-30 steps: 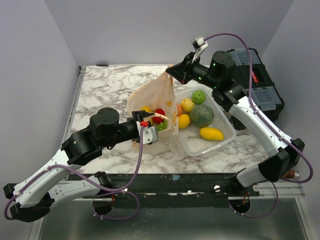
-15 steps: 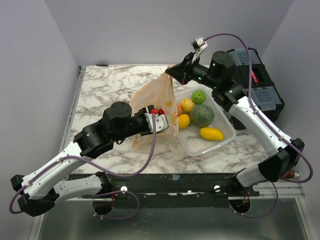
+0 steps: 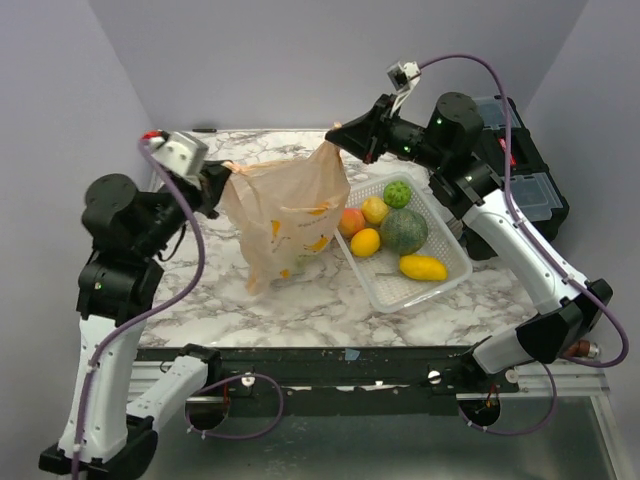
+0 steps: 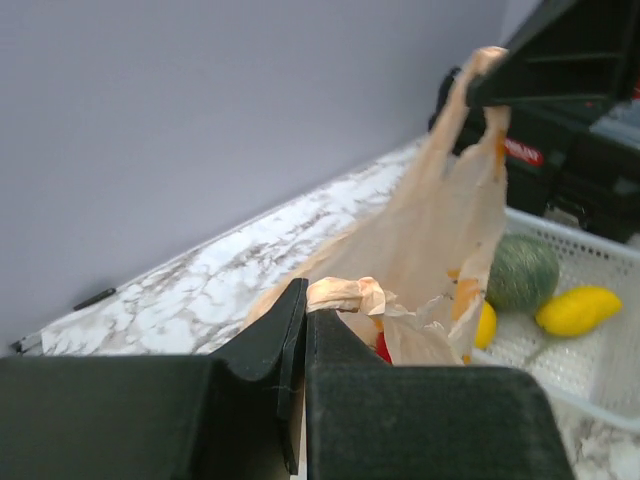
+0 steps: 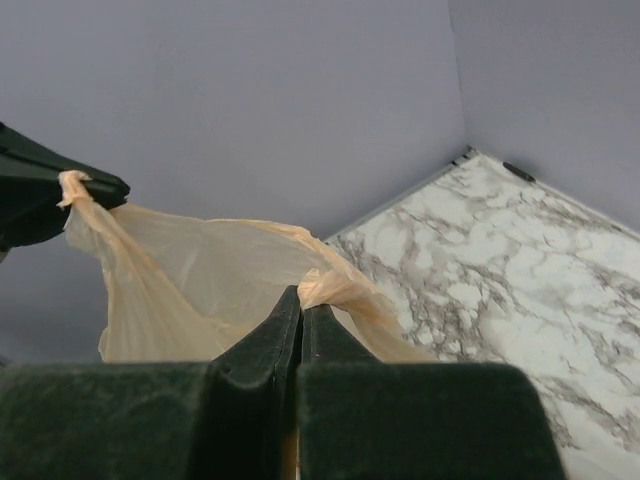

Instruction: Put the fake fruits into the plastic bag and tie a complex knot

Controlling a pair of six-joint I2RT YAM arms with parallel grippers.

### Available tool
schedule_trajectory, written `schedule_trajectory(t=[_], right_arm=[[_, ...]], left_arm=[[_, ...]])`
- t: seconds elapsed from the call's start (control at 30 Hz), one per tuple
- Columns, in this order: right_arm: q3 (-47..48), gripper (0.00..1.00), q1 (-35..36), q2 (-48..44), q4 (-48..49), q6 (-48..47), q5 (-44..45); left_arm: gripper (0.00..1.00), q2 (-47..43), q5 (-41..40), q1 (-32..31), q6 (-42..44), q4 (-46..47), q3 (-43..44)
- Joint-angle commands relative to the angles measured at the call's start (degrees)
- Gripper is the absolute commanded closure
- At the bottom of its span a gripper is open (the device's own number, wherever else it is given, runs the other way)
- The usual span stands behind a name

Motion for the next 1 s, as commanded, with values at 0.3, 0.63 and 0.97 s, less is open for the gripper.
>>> schedule_trajectory(t=[0.3,0.63,0.97], right_arm=[[-2.1,0.99,0.8,-5.5,4.6,8.7,4.3],[-10.8,0.99,0.8,-7.4,7.2,3.6,1.3],[-9.0,0.99,0.8,-6.3,8.4,3.0,-0.4]], left_arm=[[1.00,8.5,13.8,27.6,-13.3,-0.5,4.7],[0.91,11.4,16.3,32.4,1.6,-7.3,-1.3],[0.22,9.0,29.5,34.0,35.0,-39.0,11.9]])
